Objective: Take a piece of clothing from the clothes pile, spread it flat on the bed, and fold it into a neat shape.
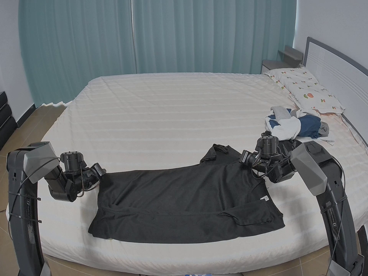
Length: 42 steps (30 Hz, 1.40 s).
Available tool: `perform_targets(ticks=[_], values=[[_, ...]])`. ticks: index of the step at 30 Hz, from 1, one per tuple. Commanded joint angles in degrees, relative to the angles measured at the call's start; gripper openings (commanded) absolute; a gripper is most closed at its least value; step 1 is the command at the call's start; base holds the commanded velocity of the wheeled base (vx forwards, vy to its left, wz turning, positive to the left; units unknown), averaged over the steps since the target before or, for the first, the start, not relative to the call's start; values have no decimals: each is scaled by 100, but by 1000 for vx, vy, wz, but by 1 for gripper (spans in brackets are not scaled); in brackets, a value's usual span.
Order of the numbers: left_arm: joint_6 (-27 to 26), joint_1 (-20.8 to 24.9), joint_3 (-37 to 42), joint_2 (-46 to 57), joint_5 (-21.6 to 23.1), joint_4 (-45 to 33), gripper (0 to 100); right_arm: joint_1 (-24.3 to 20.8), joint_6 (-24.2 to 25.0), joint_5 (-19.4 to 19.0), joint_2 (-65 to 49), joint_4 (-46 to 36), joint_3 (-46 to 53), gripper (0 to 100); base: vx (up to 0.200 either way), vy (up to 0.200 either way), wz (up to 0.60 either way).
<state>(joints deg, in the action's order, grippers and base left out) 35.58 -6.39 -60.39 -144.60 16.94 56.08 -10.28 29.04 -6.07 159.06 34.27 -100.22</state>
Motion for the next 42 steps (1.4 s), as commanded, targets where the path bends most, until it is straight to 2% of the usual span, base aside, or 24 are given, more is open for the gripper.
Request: perform_targets(ticks=[1,8,14,17,24,33,39,42], values=[[-8,-3,1,38,-7,17,0,61,120,1,-279,19,169,0,0,0,0],[10,6,168,301,-86,272,0,43,128,-8,-622,572,1022,0,0,0,0],[203,-20,177,521,-104,299,0,52,128,1,-613,880,1092,0,0,0,0],[528,-56,177,635,-95,378,0,35,172,18,-552,1108,1022,0,0,0,0],[564,-179,151,547,-86,545,0,8,137,229,-358,1258,872,0,0,0,0],[520,-214,151,451,-33,562,0,-18,146,273,-297,1293,916,0,0,0,0],[511,-293,168,477,19,571,0,35,164,220,-578,1442,1312,0,0,0,0],[502,-337,247,512,160,571,0,43,199,18,-886,1548,1787,0,0,0,0]])
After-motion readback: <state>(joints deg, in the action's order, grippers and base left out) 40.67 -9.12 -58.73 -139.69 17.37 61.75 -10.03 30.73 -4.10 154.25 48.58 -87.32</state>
